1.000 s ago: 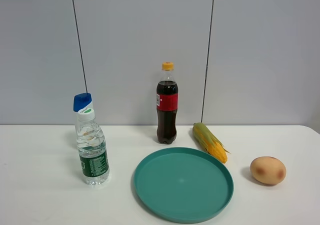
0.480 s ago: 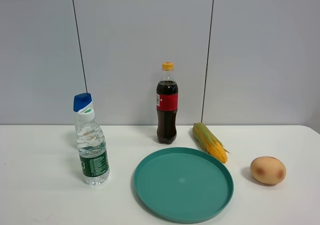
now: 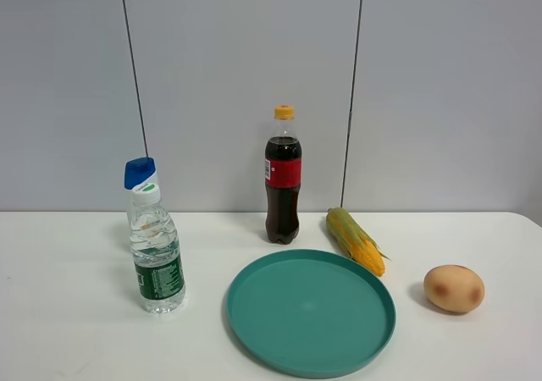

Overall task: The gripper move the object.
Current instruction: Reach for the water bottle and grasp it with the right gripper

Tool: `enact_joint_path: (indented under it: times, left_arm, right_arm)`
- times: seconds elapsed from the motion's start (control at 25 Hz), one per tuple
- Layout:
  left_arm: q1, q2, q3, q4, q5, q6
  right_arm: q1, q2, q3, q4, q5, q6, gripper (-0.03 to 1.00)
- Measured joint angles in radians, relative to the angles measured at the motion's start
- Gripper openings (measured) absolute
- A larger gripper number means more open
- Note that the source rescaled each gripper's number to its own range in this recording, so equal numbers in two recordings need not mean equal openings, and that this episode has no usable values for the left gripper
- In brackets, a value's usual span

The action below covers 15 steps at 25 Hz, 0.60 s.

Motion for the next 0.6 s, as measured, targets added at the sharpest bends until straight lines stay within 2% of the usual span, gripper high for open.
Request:
enact_joint_path:
  times: [0.6]
  left_arm:
    - [0.0, 0.0, 0.0, 0.0, 0.0, 0.0]
  right_arm:
    - [0.0, 0.0, 0.0, 0.01, 0.0, -0.004, 1.0]
